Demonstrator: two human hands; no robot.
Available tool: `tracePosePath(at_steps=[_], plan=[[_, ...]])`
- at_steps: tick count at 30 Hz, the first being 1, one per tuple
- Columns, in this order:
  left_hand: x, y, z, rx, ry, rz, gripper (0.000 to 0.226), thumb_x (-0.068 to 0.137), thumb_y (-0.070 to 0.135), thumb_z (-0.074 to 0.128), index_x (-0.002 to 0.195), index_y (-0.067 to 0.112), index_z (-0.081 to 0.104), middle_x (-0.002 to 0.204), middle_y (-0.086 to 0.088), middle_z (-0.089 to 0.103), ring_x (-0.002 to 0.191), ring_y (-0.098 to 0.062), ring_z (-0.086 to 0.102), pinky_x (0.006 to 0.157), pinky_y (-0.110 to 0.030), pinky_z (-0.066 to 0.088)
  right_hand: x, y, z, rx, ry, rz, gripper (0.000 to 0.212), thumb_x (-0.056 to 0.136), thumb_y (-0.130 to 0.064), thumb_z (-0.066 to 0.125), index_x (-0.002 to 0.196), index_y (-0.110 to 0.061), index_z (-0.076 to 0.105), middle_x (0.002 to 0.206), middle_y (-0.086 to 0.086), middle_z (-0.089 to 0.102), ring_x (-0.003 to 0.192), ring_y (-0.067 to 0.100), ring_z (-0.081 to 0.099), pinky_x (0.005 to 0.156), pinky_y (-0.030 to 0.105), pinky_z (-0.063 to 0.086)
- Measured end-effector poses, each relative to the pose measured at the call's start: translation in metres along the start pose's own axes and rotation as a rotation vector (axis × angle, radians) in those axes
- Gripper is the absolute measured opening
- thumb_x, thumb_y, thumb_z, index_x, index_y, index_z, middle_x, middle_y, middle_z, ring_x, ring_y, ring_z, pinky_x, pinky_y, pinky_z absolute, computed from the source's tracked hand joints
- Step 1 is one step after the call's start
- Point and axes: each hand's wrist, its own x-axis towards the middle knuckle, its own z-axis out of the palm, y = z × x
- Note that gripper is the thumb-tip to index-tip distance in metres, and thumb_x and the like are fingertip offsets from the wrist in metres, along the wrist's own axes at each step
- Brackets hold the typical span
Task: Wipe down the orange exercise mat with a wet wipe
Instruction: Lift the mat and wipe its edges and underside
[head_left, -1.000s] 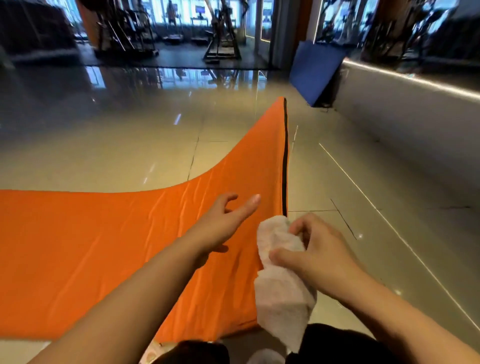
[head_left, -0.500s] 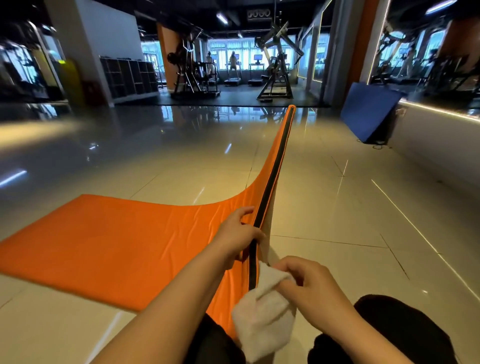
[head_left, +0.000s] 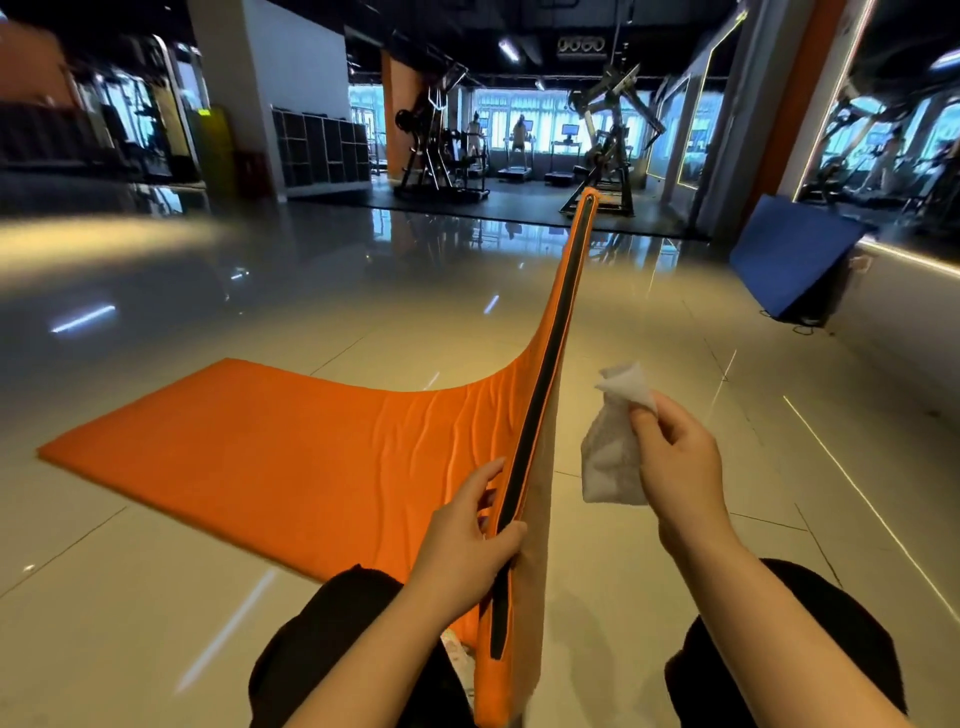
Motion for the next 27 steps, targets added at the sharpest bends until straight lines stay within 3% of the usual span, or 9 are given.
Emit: tracePosePath(at_steps=[3,7,10,13,16,19,21,23,27], plan=[[-0.032,-0.005,0.003,-0.003,0.007,-0.005,0.06,0.096,0.018,0.061,0.136,0.048,0.027,0.117,0.035,0.039,0.103,0.026,0.045,0.073,0.004,0.039,-0.014,0.006,0.015,-0.061,-0.041,-0.076,0.033,0.103,-0.031,0.046,0.133,-0.033,0.059,0.126,-0.009,0.061,0.113,0.011,0.057,0.092,0.042,0.056],[-0.053,0.002,0.004,0.017,0.057,0.028,0.064,0.096,0.014,0.061,0.13,0.054,0.024,0.115,0.038,0.042,0.105,0.018,0.051,0.076,0.003,0.039,-0.05,0.02,0.032,-0.262,-0.387,-0.344,0.042,0.102,-0.031,0.044,0.141,-0.042,0.037,0.153,-0.02,0.029,0.14,-0.004,0.027,0.111,0.021,0.031],[-0.056,0.009,-0.002,0.008,0.123,0.074,0.062,0.093,0.008,0.063,0.128,0.052,0.035,0.11,0.034,0.054,0.099,0.023,0.053,0.077,-0.004,0.045,-0.066,0.021,0.038,-0.261,-0.498,-0.381,0.042,0.1,-0.05,0.037,0.139,-0.053,0.025,0.152,-0.036,0.01,0.133,-0.026,0.009,0.1,-0.002,0.02],[-0.055,0.003,-0.008,-0.02,0.145,0.066,0.065,0.092,0.005,0.064,0.123,0.055,0.037,0.104,0.039,0.055,0.097,0.024,0.054,0.077,-0.005,0.046,-0.064,0.015,0.04,-0.203,-0.532,-0.311,0.038,0.093,-0.055,0.035,0.131,-0.058,0.031,0.147,-0.04,0.014,0.126,-0.033,0.012,0.094,-0.006,0.022],[-0.053,-0.003,-0.011,-0.012,0.167,0.073,0.067,0.091,0.003,0.065,0.116,0.059,0.036,0.091,0.05,0.054,0.092,0.026,0.054,0.073,-0.001,0.043,-0.061,0.014,0.049,-0.231,-0.516,-0.308,0.038,0.087,-0.055,0.037,0.125,-0.058,0.037,0.145,-0.039,0.02,0.129,-0.024,0.021,0.095,-0.001,0.027],[-0.051,-0.007,-0.012,-0.016,0.186,0.067,0.067,0.091,0.007,0.065,0.119,0.06,0.036,0.097,0.05,0.056,0.098,0.022,0.055,0.076,-0.002,0.043,-0.06,0.014,0.06,-0.258,-0.435,-0.324,0.037,0.09,-0.05,0.041,0.127,-0.05,0.041,0.148,-0.027,0.027,0.132,-0.011,0.027,0.089,-0.003,0.031],[-0.049,-0.008,-0.016,-0.023,0.182,0.065,0.067,0.091,0.008,0.065,0.129,0.055,0.037,0.108,0.04,0.058,0.102,0.02,0.055,0.079,-0.003,0.043,-0.057,0.011,0.07,-0.272,-0.392,-0.326,0.04,0.095,-0.044,0.039,0.134,-0.045,0.034,0.152,-0.023,0.023,0.133,-0.01,0.024,0.085,-0.008,0.028],[-0.046,-0.013,-0.019,-0.037,0.186,0.055,0.068,0.091,0.008,0.066,0.136,0.048,0.036,0.118,0.033,0.054,0.102,0.021,0.054,0.079,-0.002,0.043,-0.049,0.01,0.084,-0.286,-0.407,-0.314,0.042,0.103,-0.036,0.033,0.141,-0.043,0.017,0.158,-0.019,0.011,0.139,-0.007,0.014,0.091,-0.009,0.018],[-0.045,-0.018,-0.021,-0.052,0.174,0.029,0.067,0.09,0.007,0.067,0.135,0.047,0.039,0.117,0.033,0.049,0.099,0.028,0.05,0.075,0.002,0.04,-0.004,0.002,0.108,-0.348,-0.42,-0.301,0.053,0.107,-0.032,0.027,0.154,-0.033,0.002,0.164,-0.01,-0.007,0.15,0.008,0.002,0.113,0.022,0.012]])
